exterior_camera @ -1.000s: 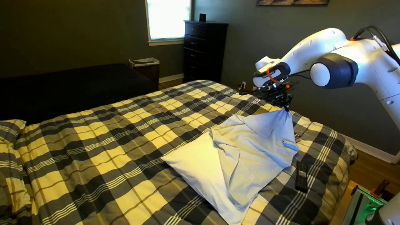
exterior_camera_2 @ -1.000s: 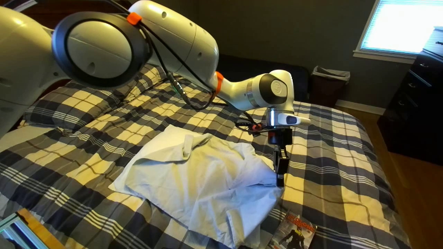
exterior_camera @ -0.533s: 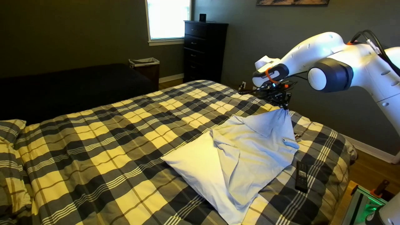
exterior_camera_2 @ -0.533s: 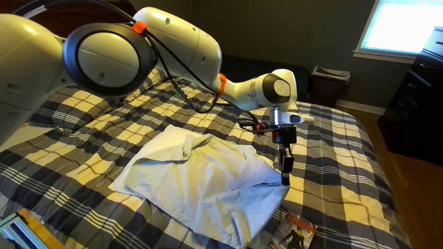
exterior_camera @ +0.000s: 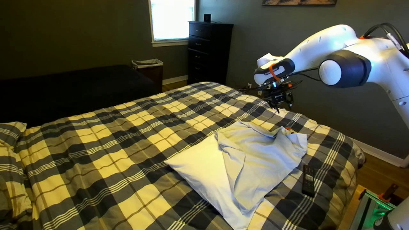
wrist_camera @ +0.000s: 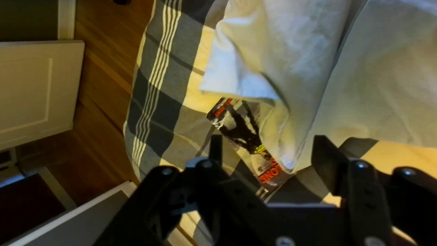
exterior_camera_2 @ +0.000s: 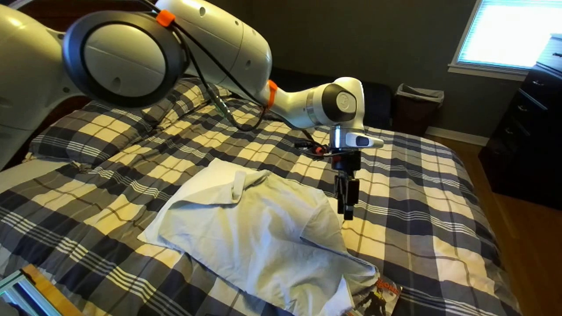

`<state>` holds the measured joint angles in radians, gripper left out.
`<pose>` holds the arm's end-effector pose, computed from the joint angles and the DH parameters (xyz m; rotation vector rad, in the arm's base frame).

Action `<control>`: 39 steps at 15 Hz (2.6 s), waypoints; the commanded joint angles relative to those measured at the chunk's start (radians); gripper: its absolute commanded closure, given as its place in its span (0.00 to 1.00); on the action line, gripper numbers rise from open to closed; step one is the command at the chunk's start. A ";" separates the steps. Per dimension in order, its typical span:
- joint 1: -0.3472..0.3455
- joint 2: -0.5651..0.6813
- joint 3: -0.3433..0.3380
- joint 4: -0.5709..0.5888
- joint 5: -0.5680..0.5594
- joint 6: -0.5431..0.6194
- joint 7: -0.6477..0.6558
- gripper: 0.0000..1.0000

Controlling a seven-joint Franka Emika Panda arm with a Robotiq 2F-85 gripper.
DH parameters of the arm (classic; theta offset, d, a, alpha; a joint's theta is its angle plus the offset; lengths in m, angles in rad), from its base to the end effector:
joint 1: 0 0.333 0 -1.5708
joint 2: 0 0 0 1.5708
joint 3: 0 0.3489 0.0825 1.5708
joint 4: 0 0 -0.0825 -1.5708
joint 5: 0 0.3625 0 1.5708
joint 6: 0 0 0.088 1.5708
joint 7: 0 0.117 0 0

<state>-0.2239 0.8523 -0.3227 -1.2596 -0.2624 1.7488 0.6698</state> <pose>0.6289 -0.3420 0.2738 2.2366 -1.3103 -0.3844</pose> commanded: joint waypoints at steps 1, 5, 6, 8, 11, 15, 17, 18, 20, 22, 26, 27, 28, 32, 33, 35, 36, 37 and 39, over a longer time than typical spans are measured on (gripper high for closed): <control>-0.006 -0.123 0.064 -0.185 0.038 0.104 -0.115 0.02; 0.006 -0.194 0.084 -0.328 0.055 0.228 -0.276 0.00; 0.003 -0.214 0.092 -0.364 0.058 0.258 -0.320 0.00; -0.001 -0.257 0.109 -0.446 0.072 0.321 -0.402 0.00; 0.008 -0.300 0.121 -0.524 0.082 0.350 -0.488 0.00; 0.021 -0.267 0.107 -0.475 0.069 0.316 -0.466 0.00; 0.021 -0.274 0.107 -0.480 0.068 0.316 -0.469 0.00; 0.022 -0.295 0.127 -0.508 0.070 0.362 -0.511 0.00; 0.056 -0.344 0.143 -0.569 0.049 0.434 -0.526 0.00; 0.079 -0.387 0.163 -0.627 0.047 0.518 -0.549 0.00; 0.105 -0.437 0.210 -0.690 0.092 0.614 -0.614 0.00; 0.108 -0.441 0.226 -0.694 0.107 0.622 -0.638 0.00; 0.104 -0.437 0.246 -0.694 0.125 0.633 -0.675 0.00; 0.069 -0.416 0.338 -0.701 0.248 0.679 -0.899 0.00; 0.059 -0.405 0.360 -0.697 0.282 0.680 -0.958 0.00; 0.043 -0.383 0.394 -0.679 0.340 0.649 -1.050 0.00; 0.036 -0.374 0.407 -0.670 0.363 0.632 -1.088 0.00; 0.029 -0.362 0.419 -0.665 0.383 0.625 -1.122 0.00; 0.014 -0.338 0.437 -0.642 0.415 0.586 -1.185 0.00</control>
<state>-0.1703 0.4739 0.0754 -1.9407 0.0909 2.3929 -0.4065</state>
